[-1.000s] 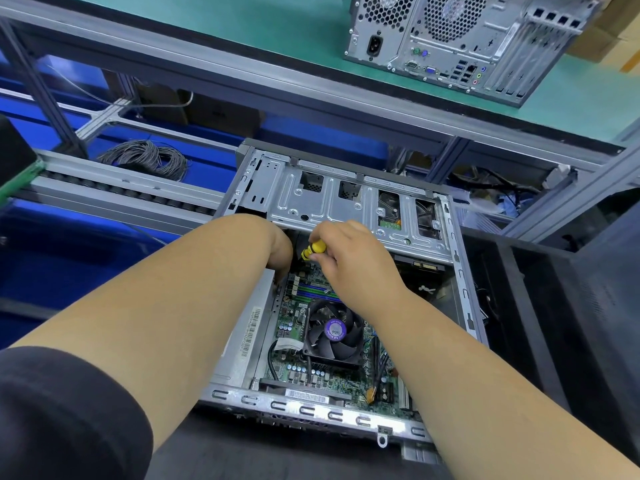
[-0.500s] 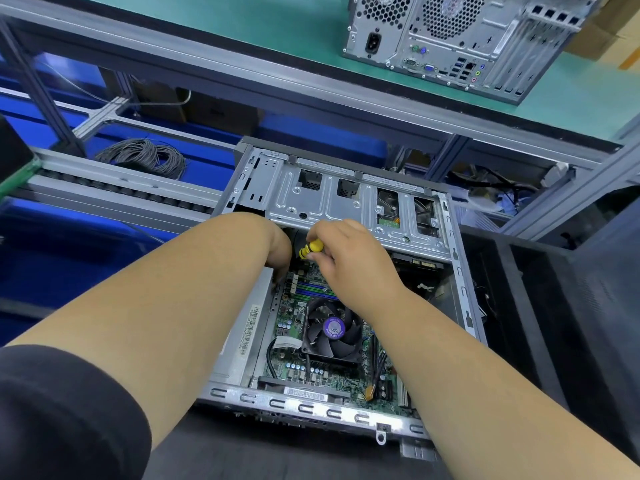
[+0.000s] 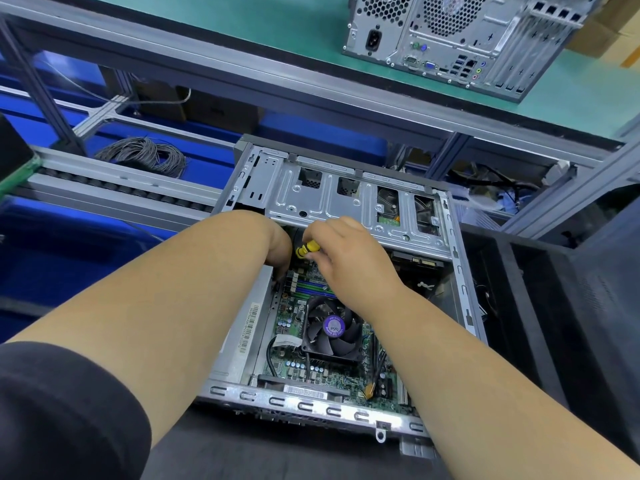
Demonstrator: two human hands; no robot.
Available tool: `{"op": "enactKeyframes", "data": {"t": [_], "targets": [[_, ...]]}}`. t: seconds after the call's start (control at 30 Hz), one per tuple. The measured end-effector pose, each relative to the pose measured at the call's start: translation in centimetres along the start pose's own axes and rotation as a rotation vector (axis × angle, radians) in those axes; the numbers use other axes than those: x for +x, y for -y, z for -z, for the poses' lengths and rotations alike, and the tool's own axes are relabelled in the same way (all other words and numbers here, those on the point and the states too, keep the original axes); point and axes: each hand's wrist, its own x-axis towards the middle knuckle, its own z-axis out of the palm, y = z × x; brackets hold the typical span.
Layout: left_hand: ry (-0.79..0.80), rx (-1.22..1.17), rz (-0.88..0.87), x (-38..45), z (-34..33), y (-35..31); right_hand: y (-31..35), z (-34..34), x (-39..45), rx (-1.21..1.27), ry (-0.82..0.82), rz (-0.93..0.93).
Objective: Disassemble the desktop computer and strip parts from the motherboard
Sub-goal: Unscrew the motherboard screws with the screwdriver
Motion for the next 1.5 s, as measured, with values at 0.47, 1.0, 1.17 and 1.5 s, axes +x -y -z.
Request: {"op": "enactKeyframes", "data": {"t": [0.47, 1.0, 1.17, 1.5], "targets": [[-0.007, 0.001, 0.01, -0.3, 0.0, -0.3, -0.2, -0.1, 0.0, -0.029, -0.016, 0.031], [0.038, 0.03, -0.004, 0.1, 0.1, -0.2, -0.3, -0.2, 0.0, -0.004, -0.01, -0.018], [0.02, 0.038, -0.004, 0.6, 0.2, 0.5, 0.2, 0.0, 0.2, -0.029, -0.018, -0.018], [0.036, 0.01, 0.013, 0.9, 0.2, 0.8, 0.3, 0.9, 1.9, -0.097, 0.081, -0.056]]}}
